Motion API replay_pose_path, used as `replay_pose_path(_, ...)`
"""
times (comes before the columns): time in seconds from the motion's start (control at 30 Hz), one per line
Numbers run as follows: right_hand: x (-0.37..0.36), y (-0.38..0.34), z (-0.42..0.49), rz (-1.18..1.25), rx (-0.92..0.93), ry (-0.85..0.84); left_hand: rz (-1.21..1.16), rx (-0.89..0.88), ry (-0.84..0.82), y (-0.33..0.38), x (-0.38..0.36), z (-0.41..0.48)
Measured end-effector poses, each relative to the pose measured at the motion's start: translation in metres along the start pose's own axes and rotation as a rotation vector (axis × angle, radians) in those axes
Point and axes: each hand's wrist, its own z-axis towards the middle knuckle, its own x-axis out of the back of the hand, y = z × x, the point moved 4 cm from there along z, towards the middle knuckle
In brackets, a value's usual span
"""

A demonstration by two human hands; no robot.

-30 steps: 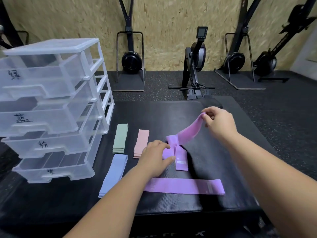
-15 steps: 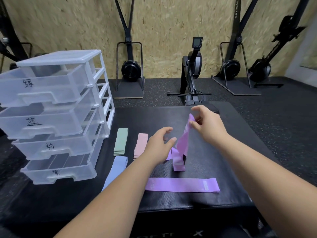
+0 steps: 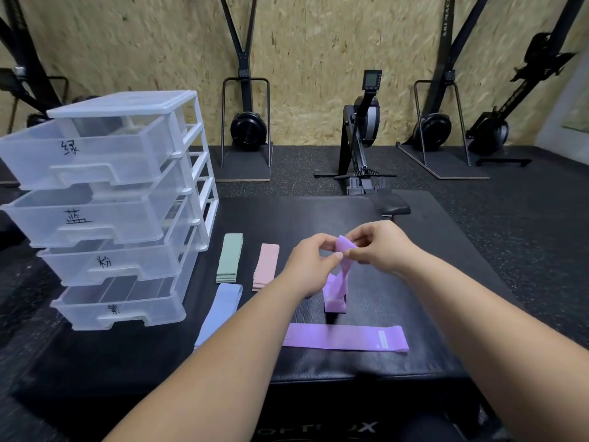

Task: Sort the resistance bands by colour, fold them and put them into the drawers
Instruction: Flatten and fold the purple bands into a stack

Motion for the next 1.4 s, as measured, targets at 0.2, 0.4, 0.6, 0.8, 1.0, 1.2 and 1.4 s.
replay_pose_path(0.2, 0.006, -0.003, -0.003, -0.065, 0.007, 0.043, -0.039, 0.0, 0.094, 0.003, 0.002, 0.006)
replay_pose_path(0.4, 0.011, -0.036, -0.009, -0.059, 0.191, 0.112, -0.024, -0.053, 0.041, 0.009, 0.004, 0.002)
replay_pose_path(0.6, 0.023, -0.05, -0.014, 0.226, 0.246, 0.207, -0.042, -0.034, -0.016, -0.003, 0.013, -0.005)
replay_pose_path(0.8, 0.028, -0.002, -0.02, 0.484, 0.095, 0.3, 0.029, 0.046, -0.156, -0.042, 0.02, -0.025)
replay_pose_path(1.0, 0.013, 0.072, -0.047, 0.62, -0.122, 0.374, 0.117, 0.147, -0.23, -0.08, 0.038, -0.045)
replay_pose_path(1.2, 0.003, 0.135, -0.077, 0.708, -0.32, 0.478, 0.022, 0.237, -0.193, -0.11, 0.058, -0.058)
replay_pose_path(1.4, -0.015, 0.17, -0.089, 0.725, -0.399, 0.45, -0.013, 0.282, -0.039, -0.127, 0.053, -0.068)
